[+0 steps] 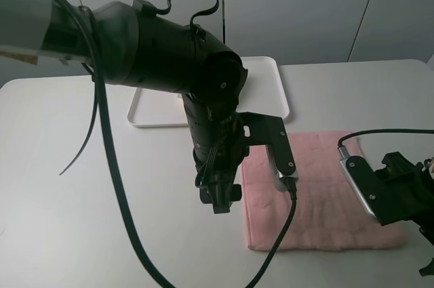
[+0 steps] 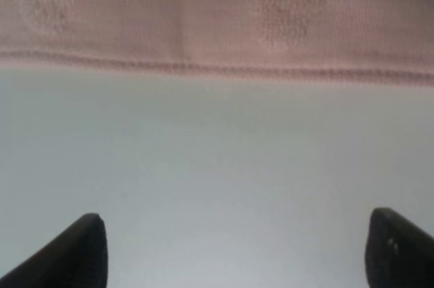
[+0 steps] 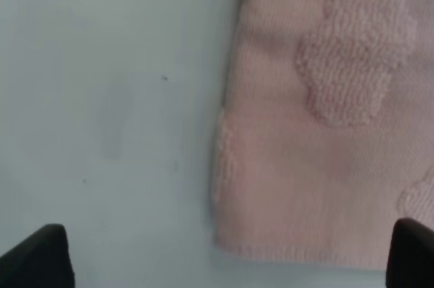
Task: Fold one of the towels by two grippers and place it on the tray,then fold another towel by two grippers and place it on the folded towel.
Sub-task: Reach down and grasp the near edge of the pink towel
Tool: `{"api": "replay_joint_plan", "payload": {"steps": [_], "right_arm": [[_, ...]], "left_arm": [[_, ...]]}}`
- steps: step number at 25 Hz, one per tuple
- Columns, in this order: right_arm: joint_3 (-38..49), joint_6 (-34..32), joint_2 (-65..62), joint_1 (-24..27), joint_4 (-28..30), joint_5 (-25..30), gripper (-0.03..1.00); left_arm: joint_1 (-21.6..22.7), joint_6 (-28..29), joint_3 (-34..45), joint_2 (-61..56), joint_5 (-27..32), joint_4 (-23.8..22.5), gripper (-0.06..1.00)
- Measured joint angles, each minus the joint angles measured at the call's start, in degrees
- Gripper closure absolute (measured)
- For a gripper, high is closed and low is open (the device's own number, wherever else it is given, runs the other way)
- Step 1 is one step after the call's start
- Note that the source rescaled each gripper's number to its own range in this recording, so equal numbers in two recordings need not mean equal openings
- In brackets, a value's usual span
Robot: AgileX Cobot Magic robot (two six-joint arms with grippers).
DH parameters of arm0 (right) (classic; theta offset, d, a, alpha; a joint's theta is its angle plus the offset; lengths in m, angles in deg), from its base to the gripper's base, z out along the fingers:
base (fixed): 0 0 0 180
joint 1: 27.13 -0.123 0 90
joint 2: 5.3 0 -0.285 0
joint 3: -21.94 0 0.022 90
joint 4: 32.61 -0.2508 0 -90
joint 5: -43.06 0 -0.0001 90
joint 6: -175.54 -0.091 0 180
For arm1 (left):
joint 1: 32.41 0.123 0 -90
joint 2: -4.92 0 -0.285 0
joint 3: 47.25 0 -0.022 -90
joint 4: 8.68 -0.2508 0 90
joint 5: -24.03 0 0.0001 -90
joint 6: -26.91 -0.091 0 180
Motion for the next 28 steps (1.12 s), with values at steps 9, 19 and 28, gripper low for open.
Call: {"api": "replay_joint_plan", "payload": {"steps": [9, 19, 28], "right_arm": [[4.9, -0.6, 2.4, 0.0, 0.6, -7.4, -0.03], [4.9, -7.7, 2.5, 0.0, 4.3, -10.6, -0.03], [7.1, -9.6, 2.5, 0.3, 8.0, -12.9, -0.03]], "left_arm": [[0.0, 0.0, 0.0, 0.0, -0.1, 0.0, -0.04], [0.0, 0.0, 0.0, 0.0, -0.1, 0.0, -0.04], [0.0, 0.0, 0.0, 0.0, -0.1, 0.0, -0.04]]}}
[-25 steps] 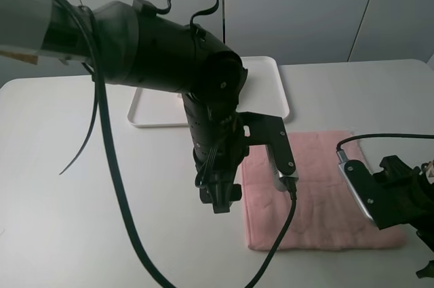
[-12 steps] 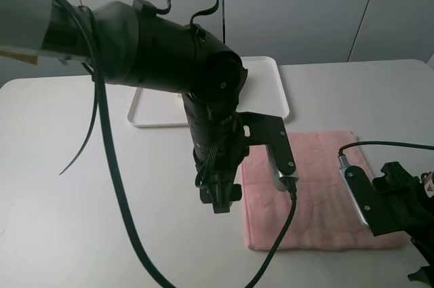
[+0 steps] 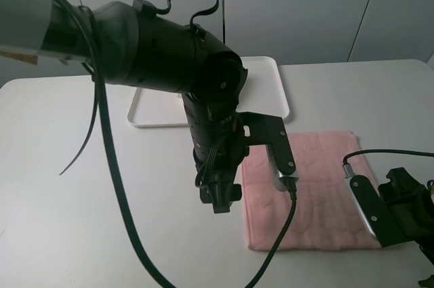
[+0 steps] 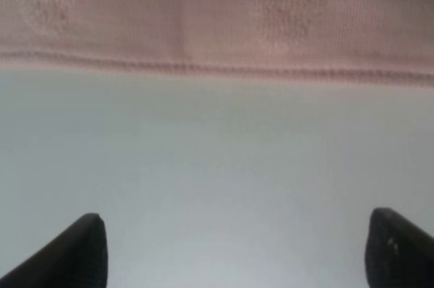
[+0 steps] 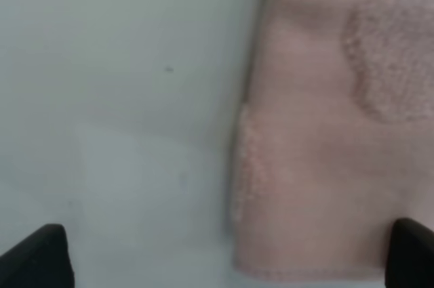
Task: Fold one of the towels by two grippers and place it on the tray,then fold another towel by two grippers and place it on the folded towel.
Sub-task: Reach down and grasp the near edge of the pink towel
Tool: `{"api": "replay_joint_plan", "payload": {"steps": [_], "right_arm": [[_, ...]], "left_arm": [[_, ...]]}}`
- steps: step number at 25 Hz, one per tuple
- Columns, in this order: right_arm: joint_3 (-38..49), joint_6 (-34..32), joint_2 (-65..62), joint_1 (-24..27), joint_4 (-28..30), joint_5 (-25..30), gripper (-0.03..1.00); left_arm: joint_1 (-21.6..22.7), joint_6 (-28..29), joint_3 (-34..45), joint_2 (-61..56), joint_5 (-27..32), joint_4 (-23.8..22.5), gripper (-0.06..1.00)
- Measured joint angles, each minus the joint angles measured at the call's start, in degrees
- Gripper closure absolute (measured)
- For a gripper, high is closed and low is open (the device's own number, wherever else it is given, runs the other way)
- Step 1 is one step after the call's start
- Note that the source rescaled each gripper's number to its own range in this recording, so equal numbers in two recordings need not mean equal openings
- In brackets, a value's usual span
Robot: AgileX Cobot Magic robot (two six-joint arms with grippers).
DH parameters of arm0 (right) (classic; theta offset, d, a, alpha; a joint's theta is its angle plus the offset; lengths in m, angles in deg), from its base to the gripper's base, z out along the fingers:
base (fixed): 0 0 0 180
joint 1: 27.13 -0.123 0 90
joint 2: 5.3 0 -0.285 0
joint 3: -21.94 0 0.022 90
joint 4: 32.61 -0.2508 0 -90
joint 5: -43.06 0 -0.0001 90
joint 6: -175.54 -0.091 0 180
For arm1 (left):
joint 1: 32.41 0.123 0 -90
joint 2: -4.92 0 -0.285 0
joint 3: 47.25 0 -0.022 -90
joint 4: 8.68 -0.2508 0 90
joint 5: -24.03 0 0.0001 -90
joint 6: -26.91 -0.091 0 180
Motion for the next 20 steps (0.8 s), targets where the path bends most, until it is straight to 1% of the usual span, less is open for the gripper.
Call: {"api": "replay_joint_plan", "payload": {"steps": [10, 16, 20], "right_arm": [[0.0, -1.1, 0.3, 0.0, -1.7, -2.0, -0.03], [0.0, -1.4, 5.2, 0.0, -1.9, -3.4, -0.03], [-0.2, -2.1, 5.7, 0.0, -1.9, -3.6, -0.03]], "left_arm": [[0.0, 0.0, 0.0, 0.0, 0.0, 0.0, -0.04], [0.0, 0.0, 0.0, 0.0, 0.0, 0.2, -0.04], [0.0, 0.0, 0.0, 0.0, 0.1, 0.2, -0.04]]}}
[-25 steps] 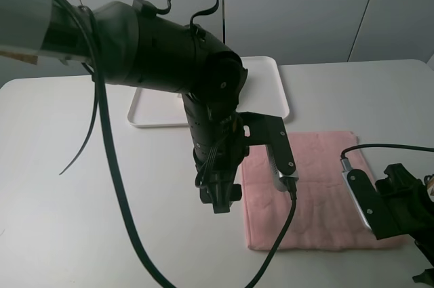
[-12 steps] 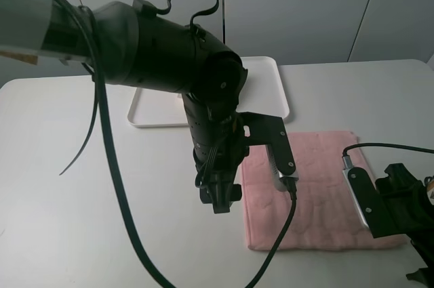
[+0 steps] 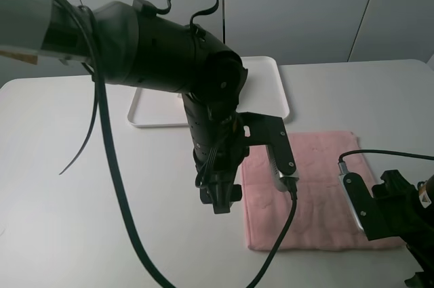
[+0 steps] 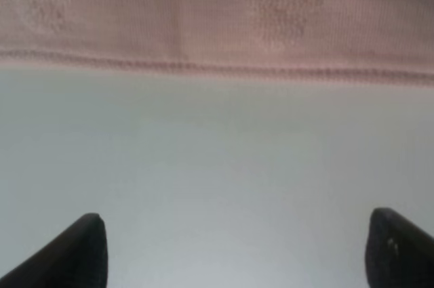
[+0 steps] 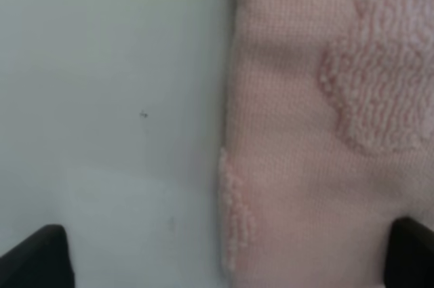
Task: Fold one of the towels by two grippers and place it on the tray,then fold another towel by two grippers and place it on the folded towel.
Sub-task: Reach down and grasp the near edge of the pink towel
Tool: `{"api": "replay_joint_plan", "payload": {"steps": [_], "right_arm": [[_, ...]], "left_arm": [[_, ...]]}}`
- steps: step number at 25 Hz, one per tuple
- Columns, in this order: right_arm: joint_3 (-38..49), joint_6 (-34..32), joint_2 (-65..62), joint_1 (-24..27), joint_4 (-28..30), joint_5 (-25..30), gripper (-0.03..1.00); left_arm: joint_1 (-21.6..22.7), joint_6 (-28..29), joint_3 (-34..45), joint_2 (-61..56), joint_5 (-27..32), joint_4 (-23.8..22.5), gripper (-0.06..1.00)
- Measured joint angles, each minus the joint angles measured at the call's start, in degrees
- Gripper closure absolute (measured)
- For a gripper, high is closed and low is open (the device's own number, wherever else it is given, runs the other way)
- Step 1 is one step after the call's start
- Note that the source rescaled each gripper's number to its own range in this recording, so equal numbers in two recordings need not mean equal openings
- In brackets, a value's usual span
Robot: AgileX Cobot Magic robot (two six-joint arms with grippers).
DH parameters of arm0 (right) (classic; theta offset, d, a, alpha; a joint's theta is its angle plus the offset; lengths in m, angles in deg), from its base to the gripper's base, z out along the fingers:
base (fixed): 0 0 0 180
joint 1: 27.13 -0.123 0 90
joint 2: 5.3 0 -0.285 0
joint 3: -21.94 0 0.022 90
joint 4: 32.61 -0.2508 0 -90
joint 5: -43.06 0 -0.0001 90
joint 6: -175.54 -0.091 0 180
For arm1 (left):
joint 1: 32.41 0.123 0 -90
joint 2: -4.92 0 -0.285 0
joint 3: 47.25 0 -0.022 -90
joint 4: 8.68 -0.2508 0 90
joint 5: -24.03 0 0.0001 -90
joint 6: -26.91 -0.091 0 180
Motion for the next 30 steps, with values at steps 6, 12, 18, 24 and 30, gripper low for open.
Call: {"api": "replay_joint_plan", "payload": {"steps": [6, 12, 18, 24, 30], "right_arm": [[0.0, 0.0, 0.0, 0.0, 0.1, 0.1, -0.03], [0.0, -0.1, 0.1, 0.0, 0.4, 0.1, -0.03], [0.0, -0.7, 0.1, 0.0, 1.9, 0.1, -0.03], [0.0, -0.8, 0.1, 0.0, 2.1, 0.1, -0.03], [0.0, -0.9, 0.1, 0.0, 2.1, 0.1, -0.03]], "left_arm": [[-0.4, -1.0, 0.0, 0.0, 0.0, 0.7, -0.04], [-5.7, -2.6, 0.0, 0.2, -0.4, 1.1, -0.04], [-9.4, -2.2, 0.0, 2.8, -1.4, 2.2, -0.04], [-12.7, -1.5, 0.0, 4.8, -3.3, 3.2, -0.04], [-13.5, 1.7, 0.0, 5.2, -5.3, 3.4, -0.04]]}}
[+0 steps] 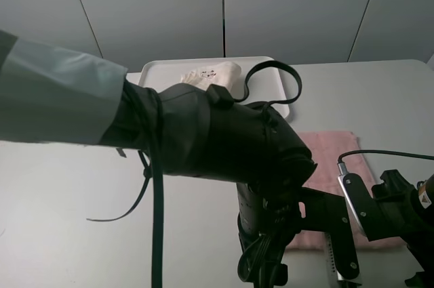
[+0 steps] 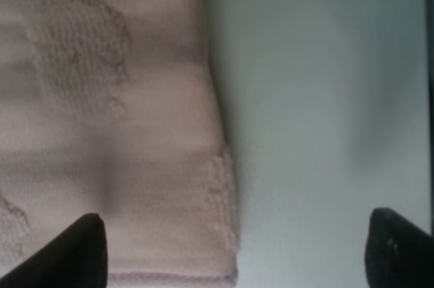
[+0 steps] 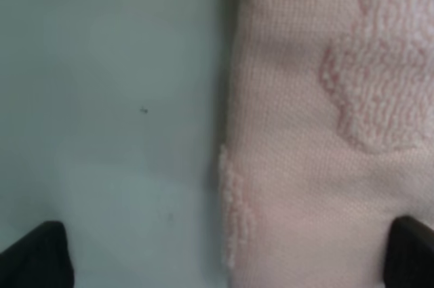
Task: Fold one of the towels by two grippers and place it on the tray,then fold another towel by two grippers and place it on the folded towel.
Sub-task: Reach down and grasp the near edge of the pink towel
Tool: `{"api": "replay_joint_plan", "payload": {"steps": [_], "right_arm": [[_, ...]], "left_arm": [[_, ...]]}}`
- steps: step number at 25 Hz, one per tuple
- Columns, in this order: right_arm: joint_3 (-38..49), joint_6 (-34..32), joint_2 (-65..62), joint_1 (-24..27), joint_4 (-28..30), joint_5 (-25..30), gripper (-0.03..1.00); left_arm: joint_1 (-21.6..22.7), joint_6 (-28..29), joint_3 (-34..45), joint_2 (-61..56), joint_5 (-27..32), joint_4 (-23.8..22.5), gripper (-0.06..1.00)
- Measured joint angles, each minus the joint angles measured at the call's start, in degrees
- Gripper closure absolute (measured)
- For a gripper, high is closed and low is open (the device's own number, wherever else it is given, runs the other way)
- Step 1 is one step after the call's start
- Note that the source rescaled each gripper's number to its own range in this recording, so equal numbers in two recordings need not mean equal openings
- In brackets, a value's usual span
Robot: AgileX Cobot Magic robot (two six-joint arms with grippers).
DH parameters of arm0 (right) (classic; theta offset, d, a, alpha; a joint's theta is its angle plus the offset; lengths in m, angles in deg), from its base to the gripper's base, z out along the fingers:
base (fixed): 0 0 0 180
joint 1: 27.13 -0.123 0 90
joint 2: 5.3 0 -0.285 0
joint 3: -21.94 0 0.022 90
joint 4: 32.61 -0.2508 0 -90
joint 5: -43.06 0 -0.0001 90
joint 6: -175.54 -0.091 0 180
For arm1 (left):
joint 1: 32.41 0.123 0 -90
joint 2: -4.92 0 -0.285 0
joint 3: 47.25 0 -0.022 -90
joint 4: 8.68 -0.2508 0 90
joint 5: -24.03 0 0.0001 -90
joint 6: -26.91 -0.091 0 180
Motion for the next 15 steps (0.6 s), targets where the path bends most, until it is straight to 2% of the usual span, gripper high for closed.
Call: {"api": "replay_joint_plan", "payload": {"steps": [15], "right_arm": [[0.0, 0.0, 0.0, 0.0, 0.0, 0.0, -0.03]], "left_arm": [[0.0, 1.4, -0.2, 3.1, -0.9, -0.4, -0.04]]}}
